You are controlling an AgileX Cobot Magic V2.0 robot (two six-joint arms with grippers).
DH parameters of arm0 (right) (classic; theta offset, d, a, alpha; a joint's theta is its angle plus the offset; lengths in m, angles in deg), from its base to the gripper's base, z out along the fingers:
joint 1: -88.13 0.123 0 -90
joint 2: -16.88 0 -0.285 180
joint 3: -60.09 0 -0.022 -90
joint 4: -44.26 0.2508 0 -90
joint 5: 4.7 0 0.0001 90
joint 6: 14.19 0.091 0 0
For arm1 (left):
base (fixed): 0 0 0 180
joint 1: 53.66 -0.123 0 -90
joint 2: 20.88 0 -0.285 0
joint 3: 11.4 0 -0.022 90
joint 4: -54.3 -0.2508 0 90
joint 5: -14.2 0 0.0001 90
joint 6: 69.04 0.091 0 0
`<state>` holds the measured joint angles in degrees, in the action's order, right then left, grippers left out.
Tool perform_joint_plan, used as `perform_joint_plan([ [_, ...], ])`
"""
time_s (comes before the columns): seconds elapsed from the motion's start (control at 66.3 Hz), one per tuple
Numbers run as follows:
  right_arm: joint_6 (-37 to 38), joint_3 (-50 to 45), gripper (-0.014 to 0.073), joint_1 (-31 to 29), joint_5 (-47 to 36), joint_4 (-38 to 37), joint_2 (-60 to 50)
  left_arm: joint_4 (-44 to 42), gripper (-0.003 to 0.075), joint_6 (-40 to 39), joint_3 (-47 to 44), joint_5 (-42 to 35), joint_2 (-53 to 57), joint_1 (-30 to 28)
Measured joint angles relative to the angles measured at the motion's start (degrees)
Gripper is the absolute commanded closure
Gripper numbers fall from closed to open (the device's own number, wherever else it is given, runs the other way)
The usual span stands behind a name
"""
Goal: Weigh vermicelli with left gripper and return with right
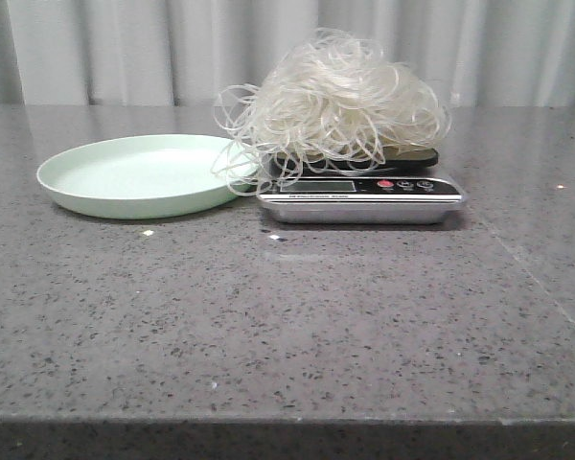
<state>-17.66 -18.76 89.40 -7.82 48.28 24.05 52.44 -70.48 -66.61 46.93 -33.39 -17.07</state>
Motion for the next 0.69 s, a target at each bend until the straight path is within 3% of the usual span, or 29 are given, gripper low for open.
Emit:
perform_joint_plan([
  [0.241, 0.00, 0.00, 0.0406, 0.00, -0.85, 0.00, 0.00, 0.00, 0.0594, 0.10, 0.00, -0.44, 0.00, 0.00],
  [0.453, 0.00, 1.28, 0.0406, 0.00, -10.77, 0.00, -0.09, 0.00, 0.0594, 0.10, 0.00, -0.73, 0.00, 0.00],
  [0.543, 0.00, 6.73, 0.0406, 0.00, -7.05, 0.00, 0.64, 0.00, 0.0594, 0.10, 0.00, -0.73, 0.00, 0.00],
  [0.694, 0.00, 19.55, 0.0406, 0.00, 5.82, 0.11, 10.35, 0.00, 0.0594, 0.10, 0.00, -0.73, 0.00, 0.00],
])
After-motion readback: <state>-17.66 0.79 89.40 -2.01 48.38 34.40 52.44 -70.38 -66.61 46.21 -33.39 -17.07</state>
